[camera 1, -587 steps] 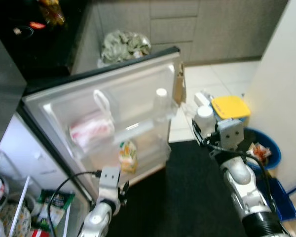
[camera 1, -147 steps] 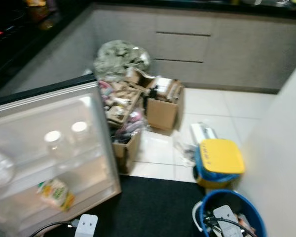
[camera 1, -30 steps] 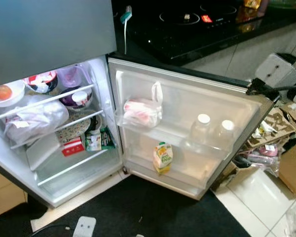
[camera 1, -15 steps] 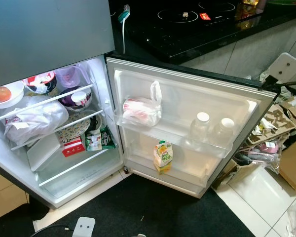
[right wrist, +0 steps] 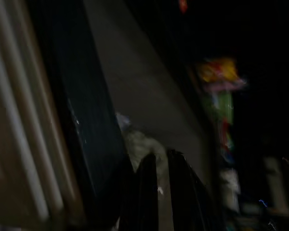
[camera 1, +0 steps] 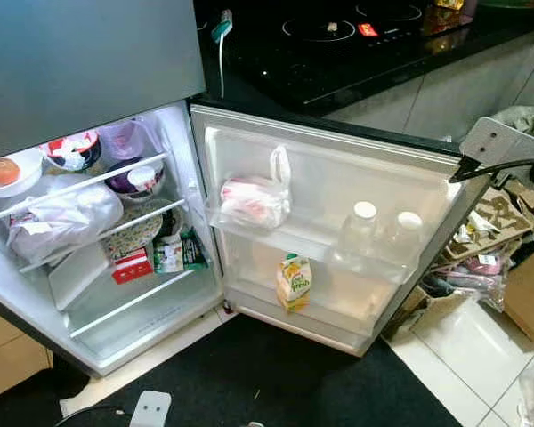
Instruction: Restocking fridge
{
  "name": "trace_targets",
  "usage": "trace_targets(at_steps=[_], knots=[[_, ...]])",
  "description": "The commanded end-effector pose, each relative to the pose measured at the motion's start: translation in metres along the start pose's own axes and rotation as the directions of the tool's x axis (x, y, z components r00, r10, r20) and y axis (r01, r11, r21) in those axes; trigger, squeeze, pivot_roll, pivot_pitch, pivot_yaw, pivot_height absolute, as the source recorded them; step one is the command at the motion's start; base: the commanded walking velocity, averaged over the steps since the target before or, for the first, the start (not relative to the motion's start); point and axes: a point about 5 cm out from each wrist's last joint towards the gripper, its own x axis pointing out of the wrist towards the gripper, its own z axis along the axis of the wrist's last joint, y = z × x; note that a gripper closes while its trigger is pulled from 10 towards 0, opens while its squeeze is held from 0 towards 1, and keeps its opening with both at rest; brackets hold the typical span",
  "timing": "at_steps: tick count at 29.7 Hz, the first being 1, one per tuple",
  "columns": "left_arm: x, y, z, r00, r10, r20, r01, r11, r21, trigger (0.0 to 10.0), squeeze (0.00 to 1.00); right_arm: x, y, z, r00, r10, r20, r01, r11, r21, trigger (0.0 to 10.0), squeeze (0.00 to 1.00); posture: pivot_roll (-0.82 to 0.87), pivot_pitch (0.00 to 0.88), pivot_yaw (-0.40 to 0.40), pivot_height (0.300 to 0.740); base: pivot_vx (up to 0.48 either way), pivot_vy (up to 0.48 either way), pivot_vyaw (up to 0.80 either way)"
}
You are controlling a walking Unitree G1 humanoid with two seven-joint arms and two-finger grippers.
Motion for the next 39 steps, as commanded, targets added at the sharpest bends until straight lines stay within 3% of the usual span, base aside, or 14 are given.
trace_targets(at_steps=[1,6,9,15,19,21,23,24,25,27,28,30,33,39], knots=[[-0.002,0.009,-0.003,1.000,0.016,-0.012,-0.015,1.000,0.019,10.0,0.00,0.005,0.021,0.010,0.989,0.136,0.058,-0.135,0.991,-0.018,10.0,0.00,0.02,0.048,-0.026,0.740,0.000,0.000,0.00],[-0.002,0.009,-0.003,1.000,0.014,-0.011,-0.014,1.000,0.020,10.0,0.00,0.004,0.024,0.017,0.971,0.218,0.097,-0.213,0.975,-0.065,10.0,0.00,0.02,0.047,-0.023,0.740,0.000,0.000,0.00],[-0.002,0.009,-0.003,1.000,0.012,-0.011,-0.012,1.000,0.024,10.0,0.00,-0.002,0.026,0.032,0.885,0.420,0.203,-0.402,0.907,-0.123,10.0,0.00,0.01,0.052,-0.024,0.740,0.000,0.000,0.00],[-0.002,0.010,-0.003,1.000,0.009,-0.013,-0.009,1.000,0.028,10.0,0.00,-0.008,0.027,0.046,0.787,0.541,0.296,-0.511,0.841,-0.178,10.0,0.00,0.01,0.057,-0.022,0.740,0.000,0.000,0.00],[-0.002,0.010,-0.004,1.000,0.008,-0.016,-0.008,0.999,0.034,10.0,0.00,-0.030,0.014,0.091,0.554,0.594,0.583,-0.604,0.769,-0.210,10.0,0.00,0.01,0.059,-0.021,0.740,0.000,0.000,0.00],[-0.002,0.010,-0.004,1.000,0.008,-0.016,-0.007,0.999,0.035,10.0,0.00,-0.034,0.016,0.096,0.514,0.608,0.605,-0.613,0.754,-0.236,10.0,0.00,0.01,0.059,-0.021,0.740,0.000,0.000,0.00],[-0.002,0.010,-0.004,1.000,0.008,-0.017,-0.007,0.999,0.038,10.0,0.00,-0.066,0.040,0.119,0.324,0.690,0.647,-0.634,0.666,-0.394,10.0,0.00,0.01,0.061,-0.018,0.740,0.000,0.000,0.00],[-0.002,0.010,-0.004,1.000,0.008,-0.017,-0.007,0.999,0.038,10.0,0.00,-0.066,0.040,0.119,0.324,0.690,0.647,-0.634,0.666,-0.394,10.0,0.00,0.01,0.061,-0.018,0.740,0.000,0.000,0.00],[-0.002,0.010,-0.004,1.000,0.007,-0.017,-0.007,0.999,0.039,10.0,0.00,-0.079,0.047,0.128,0.249,0.704,0.665,-0.636,0.637,-0.436,10.0,0.00,0.01,0.061,-0.018,0.740,0.000,0.000,0.00],[-0.002,0.011,-0.004,1.000,0.007,-0.017,-0.006,0.999,0.040,10.0,0.00,-0.092,0.049,0.140,0.179,0.692,0.700,-0.630,0.627,-0.459,10.0,0.00,0.01,0.063,-0.016,0.740,0.000,0.000,0.00],[-0.002,0.011,-0.004,1.000,0.007,-0.017,-0.006,0.999,0.042,10.0,0.00,-0.110,0.038,0.161,0.110,0.621,0.776,-0.591,0.669,-0.451,10.0,0.00,0.01,0.064,-0.013,0.740,0.000,0.000,0.00],[-0.002,0.011,-0.004,1.000,0.006,-0.017,-0.005,0.999,0.043,10.0,0.00,-0.112,0.024,0.167,0.111,0.570,0.814,-0.573,0.706,-0.416,10.0,0.00,0.01,0.064,-0.013,0.740,0.000,0.000,0.00],[-0.002,0.011,-0.004,1.000,0.006,-0.016,-0.005,0.999,0.044,10.0,0.00,-0.100,0.009,0.160,0.224,0.520,0.825,-0.521,0.779,-0.349,10.0,0.00,0.01,0.064,-0.015,0.740,0.000,0.000,0.00],[-0.002,0.010,-0.004,1.000,0.005,-0.019,-0.004,0.999,0.043,10.0,0.00,-0.087,0.011,0.131,0.386,0.488,0.783,-0.528,0.813,-0.247,10.0,0.00,0.01,0.071,-0.018,0.740,0.000,0.000,0.00]])
